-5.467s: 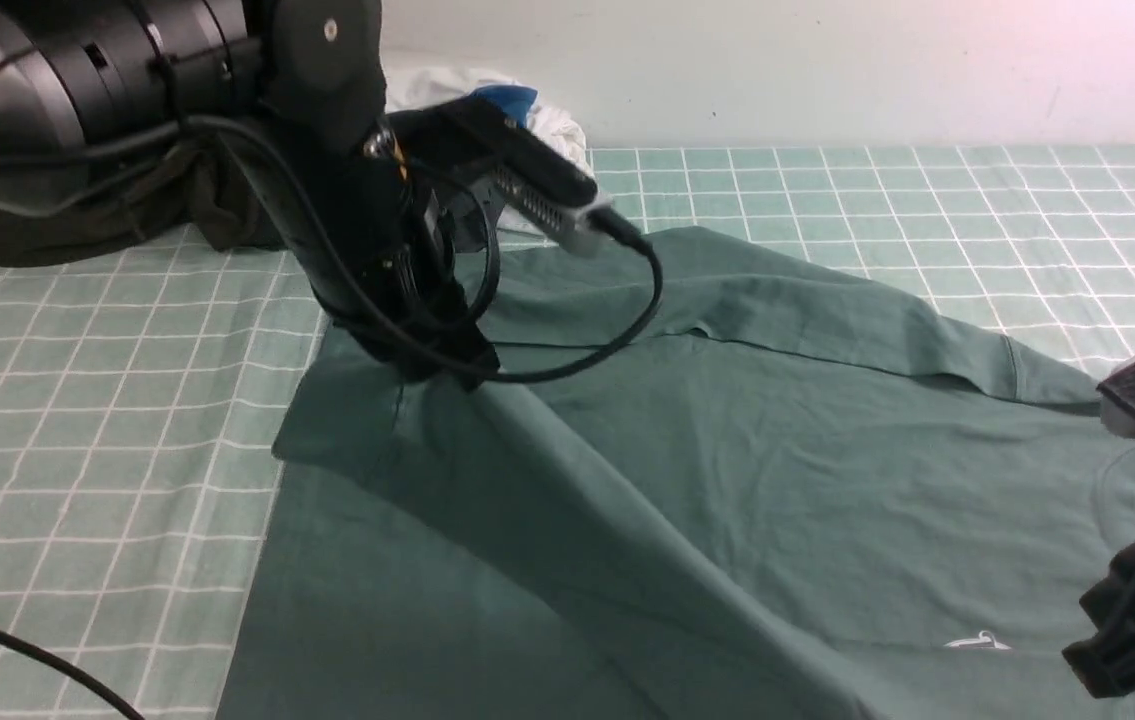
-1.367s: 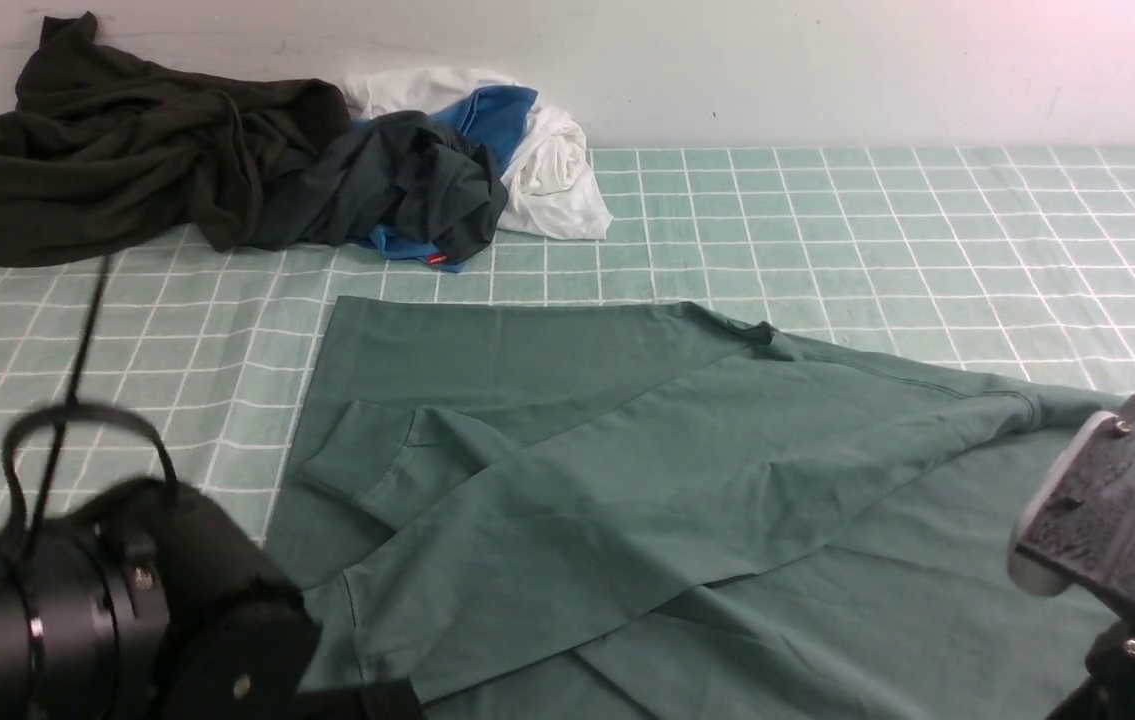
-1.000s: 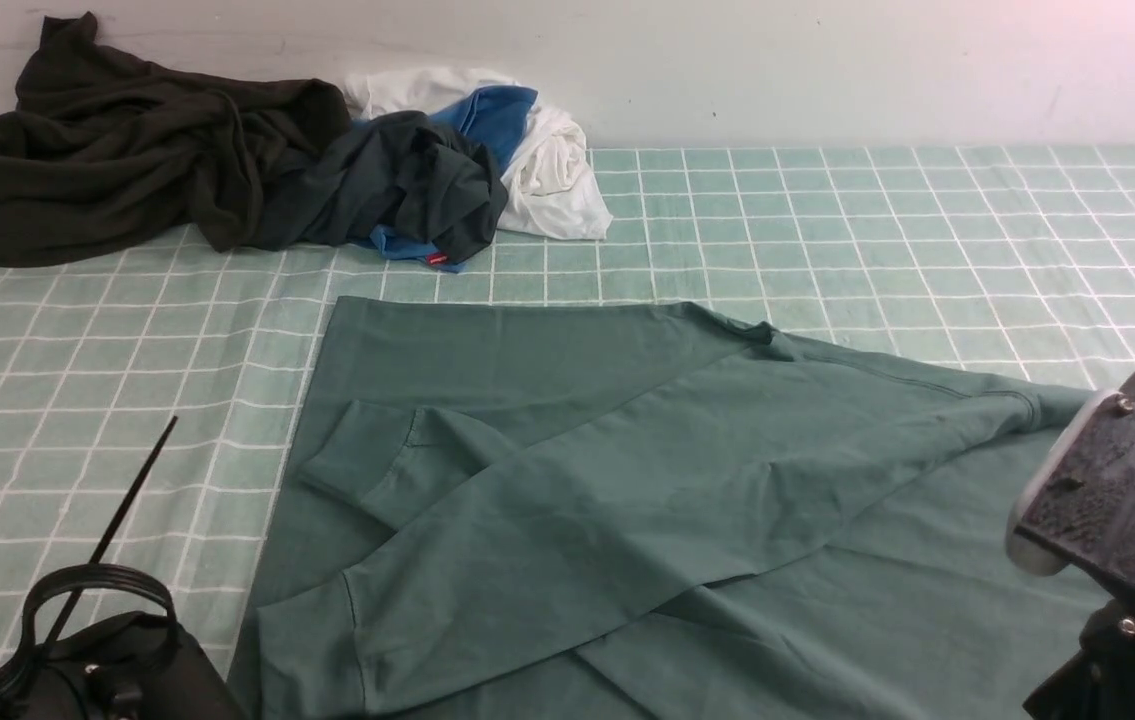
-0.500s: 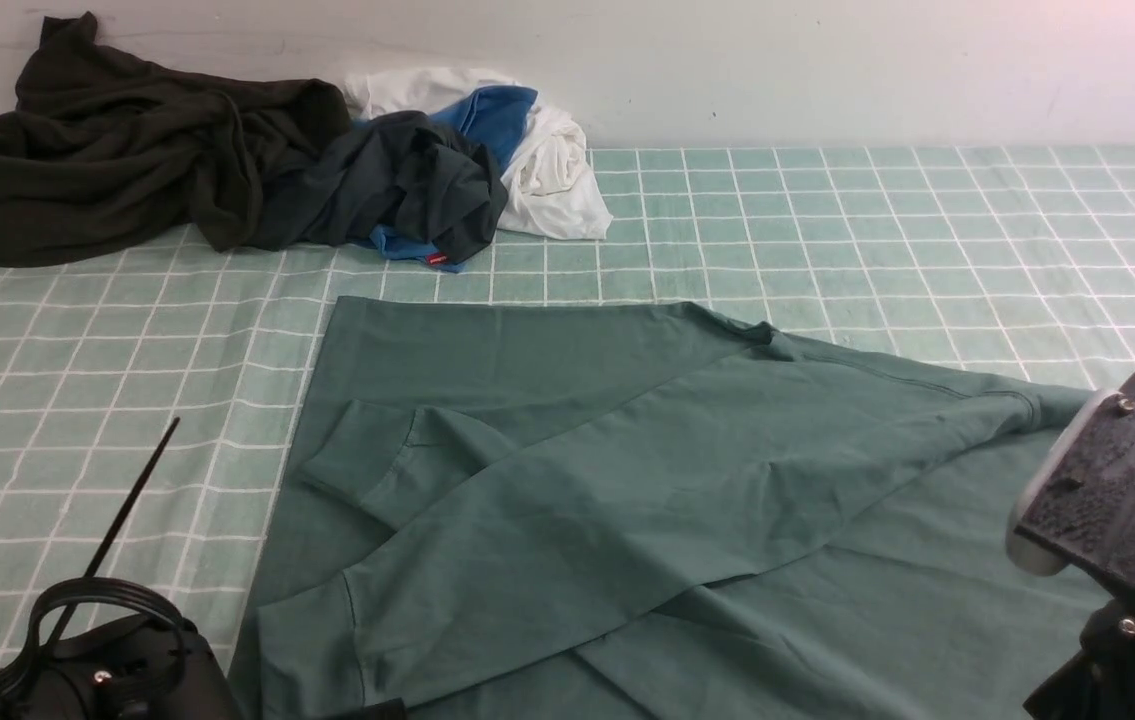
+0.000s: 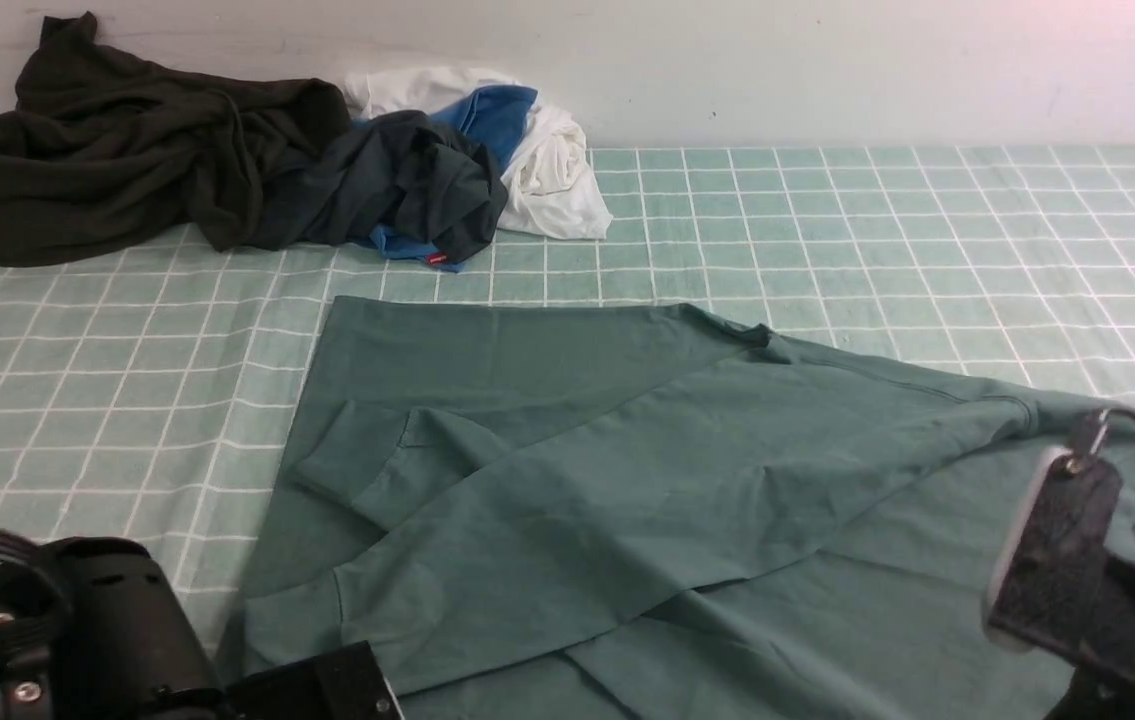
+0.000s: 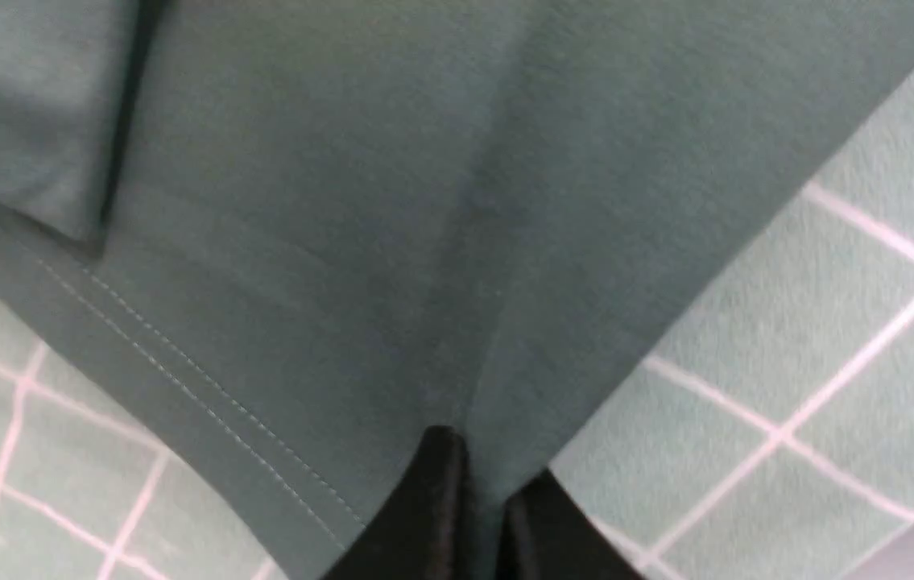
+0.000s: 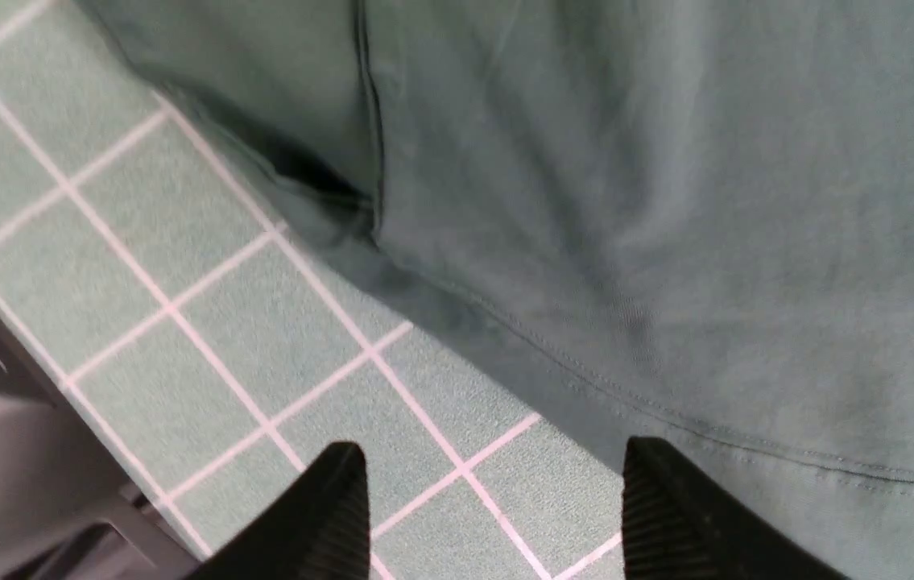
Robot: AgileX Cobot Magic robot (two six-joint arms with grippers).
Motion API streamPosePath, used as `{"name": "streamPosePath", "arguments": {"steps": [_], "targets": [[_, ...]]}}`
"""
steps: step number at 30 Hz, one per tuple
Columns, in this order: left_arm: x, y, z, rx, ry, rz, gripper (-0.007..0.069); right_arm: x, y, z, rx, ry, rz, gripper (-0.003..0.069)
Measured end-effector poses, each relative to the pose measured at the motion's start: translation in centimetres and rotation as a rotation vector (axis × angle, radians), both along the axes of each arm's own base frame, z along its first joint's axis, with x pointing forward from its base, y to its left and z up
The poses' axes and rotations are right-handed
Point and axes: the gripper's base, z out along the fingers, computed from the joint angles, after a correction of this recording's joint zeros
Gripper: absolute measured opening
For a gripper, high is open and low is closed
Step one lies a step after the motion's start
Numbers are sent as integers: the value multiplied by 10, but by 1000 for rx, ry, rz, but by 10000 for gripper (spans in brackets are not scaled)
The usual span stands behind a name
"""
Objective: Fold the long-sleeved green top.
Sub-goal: Use both arms simultaneously to clamp the lower edge of the clothing fabric
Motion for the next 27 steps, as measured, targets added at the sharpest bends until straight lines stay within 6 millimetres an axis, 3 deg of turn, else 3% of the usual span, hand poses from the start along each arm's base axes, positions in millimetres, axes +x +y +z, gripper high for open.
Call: {"name": "streamPosePath", "arguments": {"steps": [10,18,27], "targets": [[-11,11,0,16,25,1,6,8,-8,-56,-144,-126,200,455],[-9,6,0,-32,6,4,6,24,-1,-88,-232,-83,307,442],[-9,5,-1,-47,1,6,6,25,2,-93,-278,-55,462,386]]}}
